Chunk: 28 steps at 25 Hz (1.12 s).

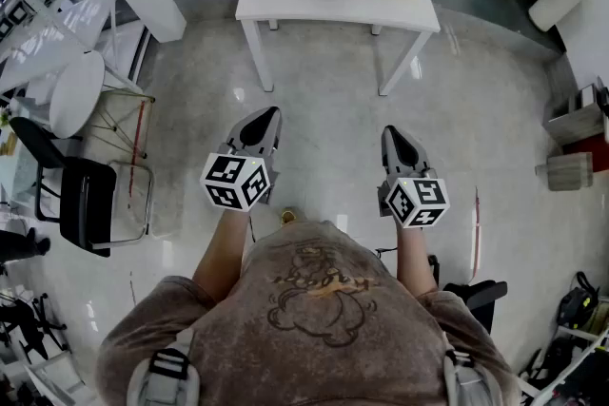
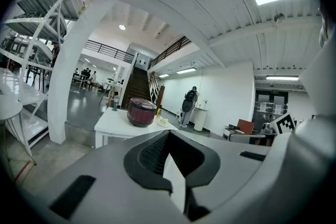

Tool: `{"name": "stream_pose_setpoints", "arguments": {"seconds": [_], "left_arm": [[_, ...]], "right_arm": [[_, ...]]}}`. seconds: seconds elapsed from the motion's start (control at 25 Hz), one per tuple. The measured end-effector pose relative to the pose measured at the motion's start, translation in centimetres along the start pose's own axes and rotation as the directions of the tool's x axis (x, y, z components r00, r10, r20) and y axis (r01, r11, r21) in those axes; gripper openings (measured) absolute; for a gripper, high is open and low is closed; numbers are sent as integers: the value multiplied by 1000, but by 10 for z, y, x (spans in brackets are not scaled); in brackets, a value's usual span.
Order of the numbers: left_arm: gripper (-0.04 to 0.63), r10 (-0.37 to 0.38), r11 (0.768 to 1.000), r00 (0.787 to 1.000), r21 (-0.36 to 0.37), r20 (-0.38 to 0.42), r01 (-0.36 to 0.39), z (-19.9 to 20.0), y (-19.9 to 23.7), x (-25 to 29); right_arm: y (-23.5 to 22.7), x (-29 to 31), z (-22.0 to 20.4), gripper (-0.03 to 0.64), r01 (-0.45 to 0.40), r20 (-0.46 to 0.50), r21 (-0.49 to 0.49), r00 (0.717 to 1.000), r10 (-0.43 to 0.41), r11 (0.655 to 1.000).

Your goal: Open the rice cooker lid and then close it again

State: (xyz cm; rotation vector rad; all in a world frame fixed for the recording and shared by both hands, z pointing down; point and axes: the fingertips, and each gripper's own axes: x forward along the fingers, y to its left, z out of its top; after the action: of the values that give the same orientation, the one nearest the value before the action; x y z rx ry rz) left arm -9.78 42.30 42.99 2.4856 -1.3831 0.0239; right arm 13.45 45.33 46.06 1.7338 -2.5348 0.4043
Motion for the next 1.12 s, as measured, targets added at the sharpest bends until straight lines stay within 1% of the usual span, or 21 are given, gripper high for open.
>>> {"name": "stream_pose_setpoints", "arguments": {"seconds": [0.28,0.44,0.84,1.12], "left_arm": [[18,-5,1000,1000,-8,-7,5,-2,2,-6],[18,-19,1000,1000,-8,-11,19,-2,11,-10],[18,-55,998,998,-4,-12,55,-6,39,-8],[18,-59,998,998,3,-5,59,-2,58,4]], "right_arm": [[14,2,-4,2,-12,8,47,1000,11,999],[27,8,-6,2,-7,7,47,1000,6,999],[42,23,-13,2,42,16,53,999,-43,998],[46,42,-16,2,58,17,61,998,-60,996]]}}
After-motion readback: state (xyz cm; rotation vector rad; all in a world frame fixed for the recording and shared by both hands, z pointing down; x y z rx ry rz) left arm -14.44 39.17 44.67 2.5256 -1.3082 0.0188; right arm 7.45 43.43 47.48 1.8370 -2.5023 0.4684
